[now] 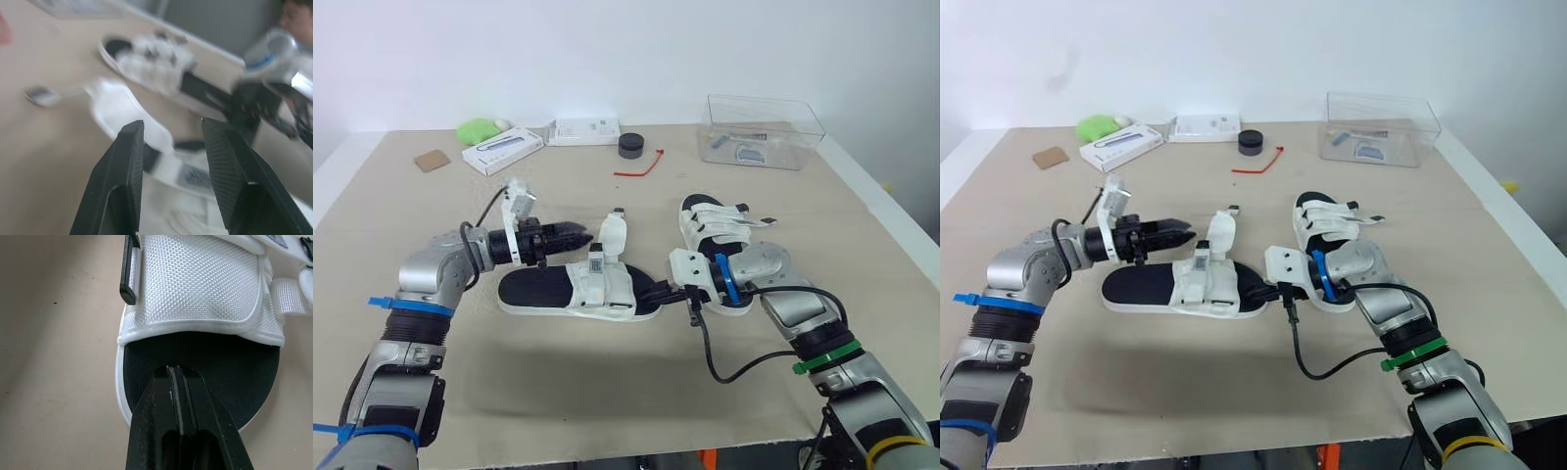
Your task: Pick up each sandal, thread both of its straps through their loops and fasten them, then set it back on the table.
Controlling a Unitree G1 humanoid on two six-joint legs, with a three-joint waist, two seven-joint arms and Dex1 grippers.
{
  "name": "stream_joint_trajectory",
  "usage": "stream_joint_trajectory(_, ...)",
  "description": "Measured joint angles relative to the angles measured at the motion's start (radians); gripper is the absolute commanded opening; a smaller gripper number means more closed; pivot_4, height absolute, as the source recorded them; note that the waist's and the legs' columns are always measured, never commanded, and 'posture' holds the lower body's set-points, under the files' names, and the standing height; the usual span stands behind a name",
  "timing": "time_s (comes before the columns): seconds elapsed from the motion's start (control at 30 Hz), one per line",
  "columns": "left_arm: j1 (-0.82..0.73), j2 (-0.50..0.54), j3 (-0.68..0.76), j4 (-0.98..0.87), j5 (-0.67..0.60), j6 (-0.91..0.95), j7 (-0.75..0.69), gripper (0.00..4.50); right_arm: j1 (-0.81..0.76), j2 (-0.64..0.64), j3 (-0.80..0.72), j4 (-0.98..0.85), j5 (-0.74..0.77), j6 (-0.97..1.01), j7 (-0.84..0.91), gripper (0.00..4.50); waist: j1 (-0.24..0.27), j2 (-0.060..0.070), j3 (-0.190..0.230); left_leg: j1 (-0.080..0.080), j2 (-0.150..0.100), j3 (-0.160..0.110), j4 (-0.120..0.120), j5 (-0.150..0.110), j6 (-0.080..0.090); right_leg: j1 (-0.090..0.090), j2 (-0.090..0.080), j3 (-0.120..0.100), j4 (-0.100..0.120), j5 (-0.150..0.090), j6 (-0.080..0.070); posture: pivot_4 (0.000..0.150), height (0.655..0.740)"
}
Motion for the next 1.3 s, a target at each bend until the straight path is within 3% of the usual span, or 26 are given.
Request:
stream_joint_trajectory(0.17, -0.013, -0.004, -0.048, 0.06, 0.054, 0.011, -0.037, 1.9, 0.004, -0.004, -0.001, -0.005, 0.0, 0.005, -0.003, 0.0, 0.0, 0.0, 0.0, 0.0, 0.0, -0.001, 0.0, 0.0, 0.0, 0.0, 0.0, 0.0, 0.0, 0.0, 0.0, 0.15, 0.74)
stream_joint_trajectory(0.63, -0.053, -0.01, -0.01, 0.148, 0.063, 0.076, -0.038, 1.9, 0.016, -0.012, -0.005, -0.03, 0.0, 0.022, -0.008, 0.0, 0.001, 0.0, 0.0, -0.001, 0.0, -0.001, 0.001, 0.0, 0.0, 0.0, 0.0, 0.0, 0.0, 0.0, 0.0, 0.15, 0.74)
stream_joint_trajectory(0.97, -0.08, -0.068, 0.025, 0.134, 0.014, 0.216, -0.034, 1.9, 0.009, -0.008, -0.002, -0.018, 0.0, 0.016, -0.005, 0.0, 0.0, 0.0, 0.0, -0.001, 0.0, -0.001, 0.001, 0.0, 0.0, 0.0, 0.0, 0.0, 0.0, 0.0, 0.0, 0.15, 0.74)
stream_joint_trajectory(1.13, -0.096, -0.094, 0.018, 0.175, 0.043, 0.179, -0.031, 1.9, 0.01, -0.009, -0.003, -0.018, 0.0, 0.019, -0.005, 0.0, 0.001, 0.0, 0.0, -0.001, 0.0, -0.001, 0.001, 0.0, 0.0, 0.0, 0.0, -0.001, 0.0, 0.0, 0.0, 0.15, 0.74)
stream_joint_trajectory(1.17, -0.104, -0.099, 0.015, 0.197, 0.059, 0.155, -0.029, 1.36, 0.01, -0.009, -0.003, -0.019, 0.0, 0.02, -0.006, 0.0, 0.001, 0.0, 0.0, -0.001, 0.0, -0.001, 0.001, 0.0, 0.0, 0.0, 0.0, 0.0, 0.0, 0.001, 0.0, 0.15, 0.74)
stream_joint_trajectory(1.2, -0.11, -0.101, 0.014, 0.222, 0.075, 0.128, -0.026, 1.15, 0.011, -0.01, -0.003, -0.02, 0.0, 0.021, -0.007, 0.0, 0.001, 0.0, 0.0, -0.001, 0.0, -0.001, 0.001, 0.0, 0.0, 0.0, 0.0, 0.0, 0.0, 0.001, 0.0, 0.15, 0.74)
stream_joint_trajectory(1.27, -0.117, -0.102, 0.014, 0.246, 0.093, 0.101, -0.023, 0.14, 0.011, -0.01, -0.003, -0.022, 0.0, 0.023, -0.006, 0.0, 0.001, 0.0, 0.0, -0.001, 0.0, -0.001, 0.001, 0.0, 0.0, 0.0, 0.0, 0.0, 0.0, 0.001, 0.0, 0.15, 0.74)
stream_joint_trajectory(1.3, -0.121, -0.104, 0.016, 0.258, 0.095, 0.095, -0.027, 0.06, 0.011, -0.011, -0.003, -0.023, 0.0, 0.024, -0.005, 0.0, 0.001, 0.0, 0.0, -0.001, 0.0, -0.001, 0.001, 0.0, 0.0, 0.0, 0.0, 0.0, 0.0, 0.001, 0.0, 0.15, 0.74)
